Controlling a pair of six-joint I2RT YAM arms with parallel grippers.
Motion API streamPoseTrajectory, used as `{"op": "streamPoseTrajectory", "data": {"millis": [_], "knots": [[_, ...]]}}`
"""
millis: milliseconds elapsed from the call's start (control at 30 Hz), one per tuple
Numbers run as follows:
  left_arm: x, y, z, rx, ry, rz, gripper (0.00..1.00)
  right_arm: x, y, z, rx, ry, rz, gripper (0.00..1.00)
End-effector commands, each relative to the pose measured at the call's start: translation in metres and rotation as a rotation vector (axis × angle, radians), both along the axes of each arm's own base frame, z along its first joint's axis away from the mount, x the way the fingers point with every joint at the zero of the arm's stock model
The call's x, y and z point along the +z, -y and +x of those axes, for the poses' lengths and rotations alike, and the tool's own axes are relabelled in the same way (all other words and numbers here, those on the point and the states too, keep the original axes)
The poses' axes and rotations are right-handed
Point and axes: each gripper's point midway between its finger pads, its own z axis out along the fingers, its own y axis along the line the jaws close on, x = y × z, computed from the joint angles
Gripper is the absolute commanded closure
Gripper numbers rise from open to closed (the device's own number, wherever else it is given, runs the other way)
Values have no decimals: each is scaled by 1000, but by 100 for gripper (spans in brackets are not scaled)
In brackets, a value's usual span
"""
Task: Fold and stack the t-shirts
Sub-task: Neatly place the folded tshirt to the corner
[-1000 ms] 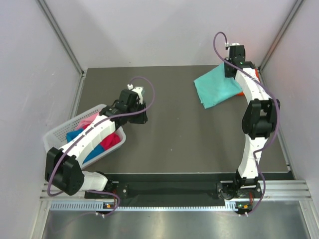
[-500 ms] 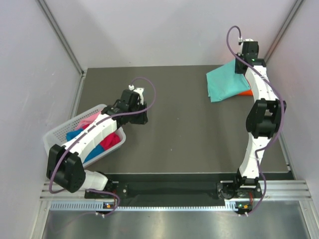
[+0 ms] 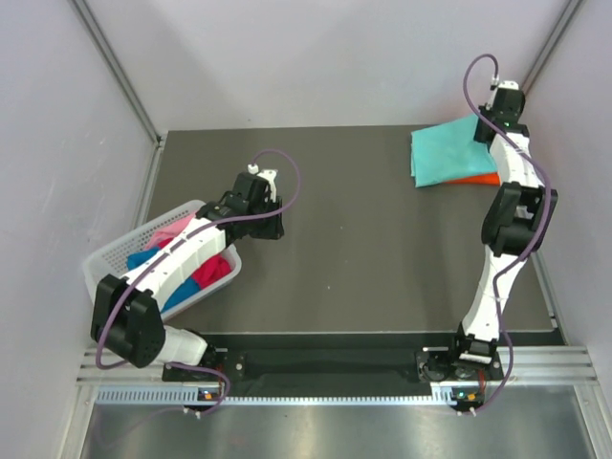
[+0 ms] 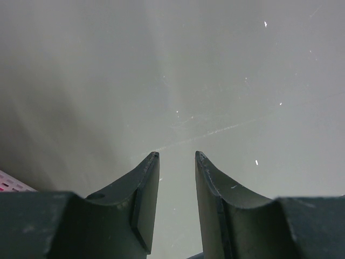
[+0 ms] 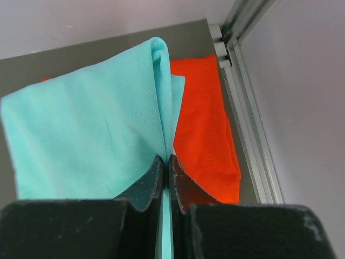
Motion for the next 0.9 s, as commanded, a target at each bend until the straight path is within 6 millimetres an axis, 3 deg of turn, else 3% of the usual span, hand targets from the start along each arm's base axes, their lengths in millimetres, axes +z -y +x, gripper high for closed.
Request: {"op": "streamPoseTrajectory", "data": {"millis": [0, 33, 167, 567, 867], "knots": [[7, 2, 7, -8, 27, -5, 62, 5, 27, 22, -51, 107, 9, 100], [5, 2, 8, -7, 23, -2, 62, -10, 32, 25, -69, 84, 15, 100], [4, 3, 9, -7, 18, -4, 62, -15, 45, 28, -88, 90, 11, 100], [6, 2, 9, -2, 25, -1, 62, -3, 50, 21, -105, 122, 0, 100], [10, 7, 8, -21, 31, -26, 62, -40, 64, 25, -154, 111, 60, 100]]}}
